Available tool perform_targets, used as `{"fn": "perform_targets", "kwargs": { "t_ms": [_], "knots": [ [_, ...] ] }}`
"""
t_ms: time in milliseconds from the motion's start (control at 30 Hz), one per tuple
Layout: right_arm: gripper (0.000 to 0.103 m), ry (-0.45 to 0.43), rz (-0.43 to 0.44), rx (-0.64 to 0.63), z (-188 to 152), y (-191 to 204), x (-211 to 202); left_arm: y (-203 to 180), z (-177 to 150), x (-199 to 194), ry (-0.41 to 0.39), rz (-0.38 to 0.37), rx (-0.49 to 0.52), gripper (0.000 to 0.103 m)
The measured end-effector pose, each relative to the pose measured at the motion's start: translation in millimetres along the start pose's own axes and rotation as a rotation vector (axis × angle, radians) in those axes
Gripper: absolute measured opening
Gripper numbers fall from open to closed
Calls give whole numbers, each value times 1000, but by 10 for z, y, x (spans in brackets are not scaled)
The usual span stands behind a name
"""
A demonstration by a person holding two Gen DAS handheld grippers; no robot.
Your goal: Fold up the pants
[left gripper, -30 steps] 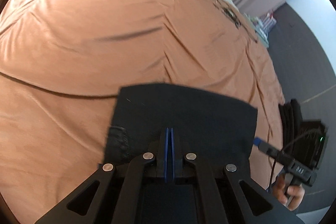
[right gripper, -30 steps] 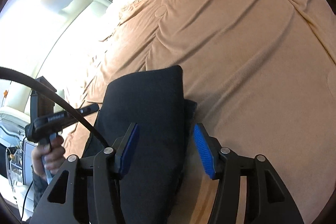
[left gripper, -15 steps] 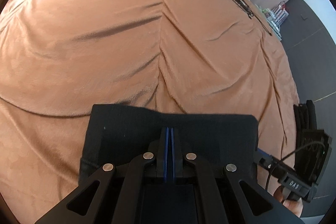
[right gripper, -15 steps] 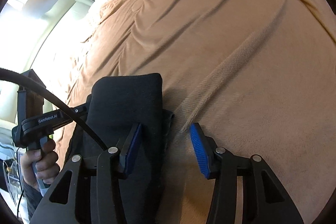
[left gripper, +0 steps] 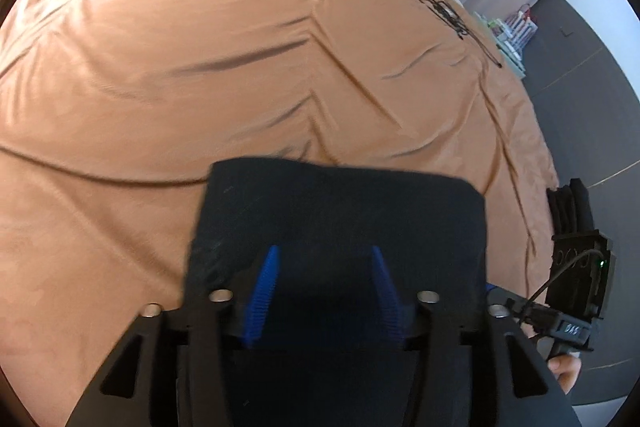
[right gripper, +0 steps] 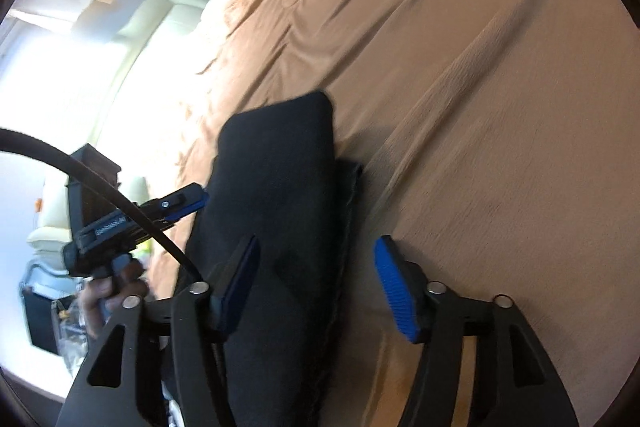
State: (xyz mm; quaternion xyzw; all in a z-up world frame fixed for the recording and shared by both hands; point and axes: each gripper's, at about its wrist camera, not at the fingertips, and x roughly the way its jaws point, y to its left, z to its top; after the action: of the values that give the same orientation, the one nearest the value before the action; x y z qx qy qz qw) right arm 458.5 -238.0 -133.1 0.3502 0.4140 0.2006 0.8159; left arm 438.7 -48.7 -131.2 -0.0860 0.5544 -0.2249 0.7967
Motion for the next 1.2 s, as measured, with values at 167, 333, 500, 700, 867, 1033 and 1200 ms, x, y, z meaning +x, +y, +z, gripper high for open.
{"fn": "perform_targets", "kwargs": {
  "t_ms": [167, 333, 500, 700, 867, 1033, 1200],
  "knots": [
    [63, 58, 48, 25, -33, -68, 113, 235, -179, -168, -15, -14, -39, 60],
    [63, 102, 81, 25, -14, -84, 237, 492, -328, -290, -25, 40, -79, 61],
    [64, 109, 86, 25, 84, -118, 316, 735, -492, -265, -3, 27, -145, 61],
    [48, 112, 66, -31, 105, 24, 370, 862, -610, -204, 1, -73, -211, 61],
    [33, 73, 123, -57, 20, 135, 147, 870, -647, -155, 16, -104, -214, 61],
    [48, 102, 48, -20, -57, 15, 174, 845, -641, -152, 18, -116, -206, 61],
    [60, 155, 82, -4, -128, -15, 241, 866, -642, -113, 20, -134, -206, 61]
  ]
}}
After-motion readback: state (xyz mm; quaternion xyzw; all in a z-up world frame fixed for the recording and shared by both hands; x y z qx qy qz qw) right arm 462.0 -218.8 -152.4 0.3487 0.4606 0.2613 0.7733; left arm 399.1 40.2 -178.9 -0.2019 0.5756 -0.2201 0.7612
